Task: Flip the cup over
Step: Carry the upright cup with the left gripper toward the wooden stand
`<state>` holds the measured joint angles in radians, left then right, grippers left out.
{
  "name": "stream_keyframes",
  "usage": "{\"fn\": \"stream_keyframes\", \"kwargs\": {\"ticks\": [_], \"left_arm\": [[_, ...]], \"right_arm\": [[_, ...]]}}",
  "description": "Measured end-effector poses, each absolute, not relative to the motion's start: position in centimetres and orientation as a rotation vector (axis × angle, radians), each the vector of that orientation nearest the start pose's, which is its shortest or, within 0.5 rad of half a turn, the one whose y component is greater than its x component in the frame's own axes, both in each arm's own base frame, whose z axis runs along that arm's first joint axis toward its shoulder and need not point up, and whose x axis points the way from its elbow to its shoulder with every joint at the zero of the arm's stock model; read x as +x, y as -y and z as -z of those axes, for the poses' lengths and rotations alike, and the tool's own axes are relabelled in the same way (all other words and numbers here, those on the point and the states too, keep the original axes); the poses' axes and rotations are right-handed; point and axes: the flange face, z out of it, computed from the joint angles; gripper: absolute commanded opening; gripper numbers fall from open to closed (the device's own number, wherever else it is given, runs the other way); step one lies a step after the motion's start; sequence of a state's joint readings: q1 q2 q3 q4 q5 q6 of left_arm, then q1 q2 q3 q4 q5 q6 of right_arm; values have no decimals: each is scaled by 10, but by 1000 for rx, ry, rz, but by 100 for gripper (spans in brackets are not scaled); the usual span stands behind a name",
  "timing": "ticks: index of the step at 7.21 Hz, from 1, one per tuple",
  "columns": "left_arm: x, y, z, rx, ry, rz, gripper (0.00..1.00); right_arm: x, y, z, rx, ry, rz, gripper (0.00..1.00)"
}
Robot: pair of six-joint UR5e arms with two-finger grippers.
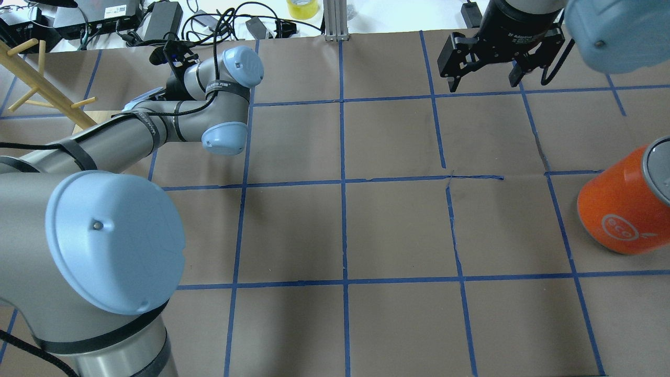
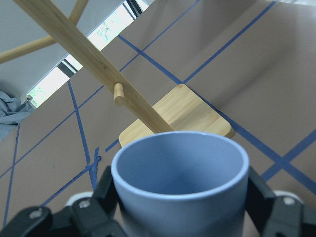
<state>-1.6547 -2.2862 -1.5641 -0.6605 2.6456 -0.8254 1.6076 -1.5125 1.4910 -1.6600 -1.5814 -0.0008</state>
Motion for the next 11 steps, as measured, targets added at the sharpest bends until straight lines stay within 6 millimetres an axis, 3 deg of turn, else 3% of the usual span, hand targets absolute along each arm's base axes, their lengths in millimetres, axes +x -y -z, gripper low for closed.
{"fn": "stream_keyframes", "kwargs": {"ticks": [2,4,8,11], "left_arm": [[-127,672,-193,-956,-1888,846,0],[-133,671,-190,-956,-1784,910,0],[-138,705,-177,-1063,-1719,1011,0],[-140,719,-146,-1169,-1673,1071,0]], "right_arm": [[152,523,-507,-59,-3143,175,100],[152,522,-507,-59,-3142,173,100],[153,522,-506,-61,-3136,171,100],[153,522,-507,-60,-3135,172,100]]}}
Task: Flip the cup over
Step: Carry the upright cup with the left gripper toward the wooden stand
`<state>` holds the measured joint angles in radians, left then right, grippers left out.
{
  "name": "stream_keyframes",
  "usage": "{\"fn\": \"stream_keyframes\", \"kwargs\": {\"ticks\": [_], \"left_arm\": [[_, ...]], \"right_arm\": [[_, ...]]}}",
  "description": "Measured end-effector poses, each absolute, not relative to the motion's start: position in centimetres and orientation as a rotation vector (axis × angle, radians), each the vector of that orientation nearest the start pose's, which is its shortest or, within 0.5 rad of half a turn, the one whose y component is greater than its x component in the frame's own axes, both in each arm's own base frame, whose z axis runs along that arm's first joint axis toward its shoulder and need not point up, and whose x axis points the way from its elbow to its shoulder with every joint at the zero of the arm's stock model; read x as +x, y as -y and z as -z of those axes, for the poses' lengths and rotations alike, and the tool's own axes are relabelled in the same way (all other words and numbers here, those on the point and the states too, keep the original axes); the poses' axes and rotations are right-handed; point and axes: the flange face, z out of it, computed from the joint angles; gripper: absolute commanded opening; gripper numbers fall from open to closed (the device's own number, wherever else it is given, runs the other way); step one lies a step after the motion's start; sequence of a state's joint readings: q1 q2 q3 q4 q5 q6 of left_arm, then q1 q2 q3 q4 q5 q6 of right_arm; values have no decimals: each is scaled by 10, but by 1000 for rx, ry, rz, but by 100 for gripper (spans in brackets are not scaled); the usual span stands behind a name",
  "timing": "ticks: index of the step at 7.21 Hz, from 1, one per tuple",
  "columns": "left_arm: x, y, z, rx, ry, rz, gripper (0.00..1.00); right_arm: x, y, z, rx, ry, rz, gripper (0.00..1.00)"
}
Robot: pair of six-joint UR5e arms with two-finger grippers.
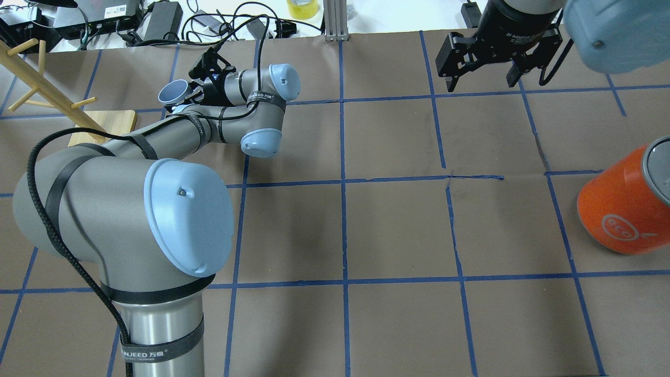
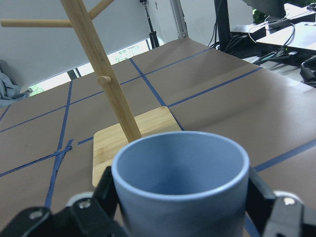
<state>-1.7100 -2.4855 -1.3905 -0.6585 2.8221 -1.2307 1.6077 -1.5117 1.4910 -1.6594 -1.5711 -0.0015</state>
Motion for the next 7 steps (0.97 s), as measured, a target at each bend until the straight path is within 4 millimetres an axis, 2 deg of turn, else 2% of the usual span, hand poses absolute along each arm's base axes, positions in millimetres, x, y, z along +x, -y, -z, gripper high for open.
{"fn": "stream_keyframes", "kwargs": {"ticks": [2,3,4,5,7], "left_arm": [[-140,722,-138,-1171,-1656,1080,0],[-140,721,-135,-1162,-1647,1080,4],[-139,721,-131,-1153,-1645,1076,45],[-139,720,-130,-1141,-1638,1074,72],[-138,718,-132,-1101,-1587,1090,99]], "right_arm": [[153,523,-506,-59,-3135,171,100],[153,523,-506,-59,-3135,174,100],[153,523,-506,-59,-3134,176,100],[153,523,-506,-59,-3133,177,100],[153,523,-506,-55,-3132,178,100]]}}
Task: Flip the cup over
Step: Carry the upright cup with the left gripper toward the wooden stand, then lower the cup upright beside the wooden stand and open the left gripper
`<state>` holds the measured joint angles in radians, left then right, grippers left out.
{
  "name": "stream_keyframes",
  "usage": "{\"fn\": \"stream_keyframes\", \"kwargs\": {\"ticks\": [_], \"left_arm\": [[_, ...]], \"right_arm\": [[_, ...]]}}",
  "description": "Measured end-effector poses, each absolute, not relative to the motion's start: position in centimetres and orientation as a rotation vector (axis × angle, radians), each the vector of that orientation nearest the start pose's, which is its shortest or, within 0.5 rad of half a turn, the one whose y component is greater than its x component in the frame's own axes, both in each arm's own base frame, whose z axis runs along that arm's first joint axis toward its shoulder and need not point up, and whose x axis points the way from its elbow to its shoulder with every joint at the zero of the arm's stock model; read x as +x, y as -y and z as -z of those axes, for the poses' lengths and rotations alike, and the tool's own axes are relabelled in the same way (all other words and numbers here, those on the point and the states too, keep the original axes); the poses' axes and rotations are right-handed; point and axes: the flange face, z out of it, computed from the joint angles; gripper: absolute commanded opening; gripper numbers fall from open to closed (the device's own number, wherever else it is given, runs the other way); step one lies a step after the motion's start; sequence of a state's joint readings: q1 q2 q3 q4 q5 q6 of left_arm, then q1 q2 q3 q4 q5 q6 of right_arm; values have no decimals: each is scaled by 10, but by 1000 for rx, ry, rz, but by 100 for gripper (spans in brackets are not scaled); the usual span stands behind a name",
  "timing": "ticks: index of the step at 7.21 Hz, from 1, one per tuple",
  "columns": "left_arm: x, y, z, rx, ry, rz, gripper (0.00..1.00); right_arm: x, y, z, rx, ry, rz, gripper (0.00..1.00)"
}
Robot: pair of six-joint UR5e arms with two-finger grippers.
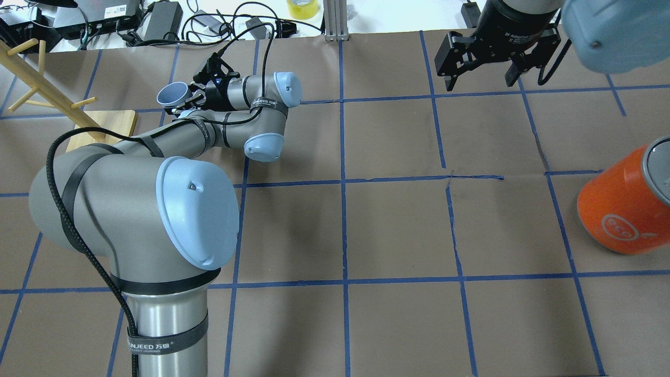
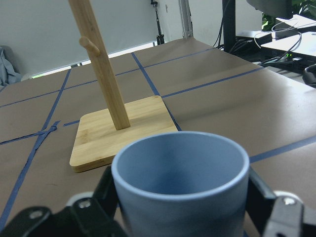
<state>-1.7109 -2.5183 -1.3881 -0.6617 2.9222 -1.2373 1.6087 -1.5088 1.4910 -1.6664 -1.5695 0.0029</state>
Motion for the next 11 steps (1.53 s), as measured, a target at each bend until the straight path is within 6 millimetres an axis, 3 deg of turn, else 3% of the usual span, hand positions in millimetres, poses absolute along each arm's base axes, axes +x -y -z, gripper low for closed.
{"fn": "stream_keyframes", "kwargs": {"ticks": [4,6,8,11], "left_arm": [[-147,704,-123,-1074,-1608,1075,100],[-151,702,-128,-1116,-1679,1054,100],[-164,700,-153,-1106,-1737,1054,100],[-199,692,-196,-1085,-1977,1005,100]], "right_arm": [[153,523,-506,-56,-3133,178,100],[153,524,-506,-56,-3132,178,100],[153,524,-506,-55,-3131,178,100],[154,524,-505,-54,-3131,177,100]]}}
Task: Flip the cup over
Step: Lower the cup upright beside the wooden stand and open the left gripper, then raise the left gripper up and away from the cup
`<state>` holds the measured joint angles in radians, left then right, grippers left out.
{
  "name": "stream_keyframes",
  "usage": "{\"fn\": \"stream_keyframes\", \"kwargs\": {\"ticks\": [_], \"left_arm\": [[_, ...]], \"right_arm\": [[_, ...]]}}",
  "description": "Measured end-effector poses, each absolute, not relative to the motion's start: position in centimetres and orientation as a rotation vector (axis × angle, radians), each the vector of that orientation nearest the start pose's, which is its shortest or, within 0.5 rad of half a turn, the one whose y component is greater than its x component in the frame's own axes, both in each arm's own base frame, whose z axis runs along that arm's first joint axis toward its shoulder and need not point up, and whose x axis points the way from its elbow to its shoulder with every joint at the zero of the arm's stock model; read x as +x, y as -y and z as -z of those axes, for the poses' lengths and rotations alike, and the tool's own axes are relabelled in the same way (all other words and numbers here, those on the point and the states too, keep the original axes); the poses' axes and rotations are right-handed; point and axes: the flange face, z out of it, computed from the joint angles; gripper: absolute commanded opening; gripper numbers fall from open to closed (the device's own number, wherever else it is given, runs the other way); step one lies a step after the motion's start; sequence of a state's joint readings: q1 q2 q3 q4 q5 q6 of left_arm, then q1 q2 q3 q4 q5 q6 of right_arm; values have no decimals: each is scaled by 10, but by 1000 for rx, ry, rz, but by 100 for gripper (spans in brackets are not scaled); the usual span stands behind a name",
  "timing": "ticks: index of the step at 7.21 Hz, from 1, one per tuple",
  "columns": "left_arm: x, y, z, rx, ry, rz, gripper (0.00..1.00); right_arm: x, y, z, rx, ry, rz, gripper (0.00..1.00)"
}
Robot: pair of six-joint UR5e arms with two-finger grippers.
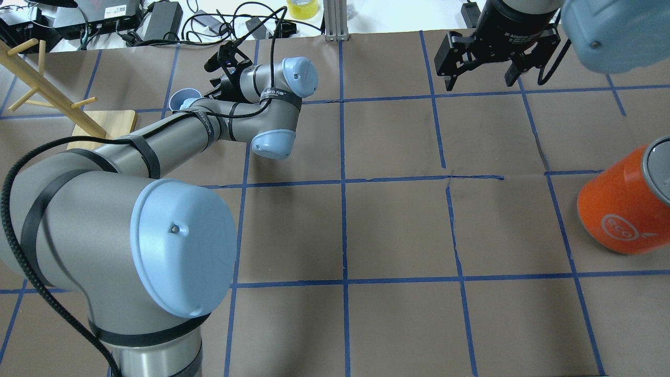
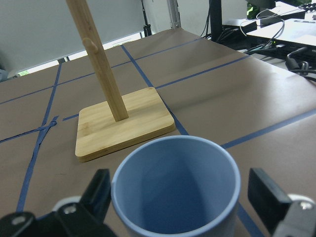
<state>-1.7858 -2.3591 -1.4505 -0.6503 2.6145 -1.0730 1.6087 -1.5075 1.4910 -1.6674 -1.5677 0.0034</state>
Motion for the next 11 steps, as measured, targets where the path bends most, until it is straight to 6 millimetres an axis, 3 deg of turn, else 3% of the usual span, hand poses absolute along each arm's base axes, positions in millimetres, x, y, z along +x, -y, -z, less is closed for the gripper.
{"fn": "stream_keyframes", "kwargs": {"ticks": [3,5,7,9,11], "left_arm": [[-220,670,-264,-1016,-2275,943,100],[-220,644,-344,-845,-2432,921,100],[-220,613,-404,-773,-2577,807,100],[-223,577,-435,-735,-2729,602,100],[-217,531,-460,-698,-2774,351,100]], "right_arm": [[154,524,-505,-53,-3131,176,100],[153,524,-505,-52,-3132,177,100],[153,524,-505,-52,-3133,176,100],[153,524,-505,-54,-3133,176,100],[153,524,-505,-55,-3132,176,100]]}}
